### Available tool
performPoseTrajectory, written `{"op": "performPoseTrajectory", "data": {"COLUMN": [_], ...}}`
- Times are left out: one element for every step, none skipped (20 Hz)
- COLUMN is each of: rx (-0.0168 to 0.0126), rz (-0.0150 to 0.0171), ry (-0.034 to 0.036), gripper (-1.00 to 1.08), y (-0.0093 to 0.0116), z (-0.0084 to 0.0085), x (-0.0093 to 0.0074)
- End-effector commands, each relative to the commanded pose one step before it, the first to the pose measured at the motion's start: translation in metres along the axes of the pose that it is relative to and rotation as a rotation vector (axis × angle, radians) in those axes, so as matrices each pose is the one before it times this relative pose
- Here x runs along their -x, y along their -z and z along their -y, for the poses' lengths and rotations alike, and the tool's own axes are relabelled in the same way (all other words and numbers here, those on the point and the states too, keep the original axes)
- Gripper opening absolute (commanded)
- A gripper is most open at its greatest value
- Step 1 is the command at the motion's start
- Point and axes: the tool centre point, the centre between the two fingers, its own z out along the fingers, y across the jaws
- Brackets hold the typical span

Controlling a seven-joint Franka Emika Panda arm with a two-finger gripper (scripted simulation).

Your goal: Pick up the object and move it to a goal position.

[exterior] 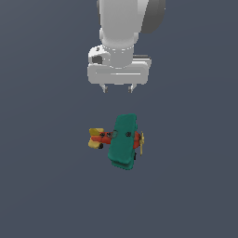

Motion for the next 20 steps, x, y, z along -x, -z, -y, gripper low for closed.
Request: {"op": "performPoseTrajectory", "data": {"rx": [0.0, 0.0, -0.00018, -0.00026, -0.00036, -0.0005, -0.0006, -0.00077, -0.00092, -0.00109, -0.00129, -0.00151, -0.00176, -0.00204, -0.00233, -0.00267, -0.00304, -0.00345, -0.00389, -0.00435], "rz": [0.0, 0.0, -0.00109, -0.00142, -0.00194, -0.00258, -0.00299, -0.00368, -0.00419, -0.00473, -0.00529, -0.00582, -0.00639, -0.00694, -0.00746, -0.00798, -0.0085, -0.00901, -0.00949, -0.0099], "ry": [0.0, 0.0, -0.00083, -0.00111, -0.00152, -0.00202, -0.00234, -0.00288, -0.00327, -0.00369, -0.00413, -0.00454, -0.00498, -0.00541, -0.00582, -0.00623, -0.00666, -0.00707, -0.00748, -0.00784], "gripper": [1.08, 1.08, 1.08, 1.08, 1.08, 1.08, 1.08, 1.08, 1.08, 1.08, 1.08, 1.08, 1.08, 1.08, 1.08, 1.08, 1.08, 1.08, 1.08, 1.08], "y": [0.0, 0.00002, 0.00065, 0.00088, 0.0012, 0.00159, 0.00186, 0.00228, 0.00261, 0.00295, 0.0033, 0.00364, 0.004, 0.00436, 0.0047, 0.00504, 0.0054, 0.00574, 0.00608, 0.00638], "z": [-0.00001, 0.00012, -0.00016, -0.0001, -0.00011, -0.00019, -0.00015, -0.00024, -0.00025, -0.00027, -0.00031, -0.00032, -0.00036, -0.00039, -0.0004, -0.00042, -0.00045, -0.00047, -0.00049, -0.00049], "x": [0.0, -0.00012, -0.00002, -0.00016, -0.00024, -0.00028, -0.00039, -0.00041, -0.00049, -0.00056, -0.00062, -0.00069, -0.00075, -0.0008, -0.00087, -0.00093, -0.00098, -0.00104, -0.00109, -0.00114]}}
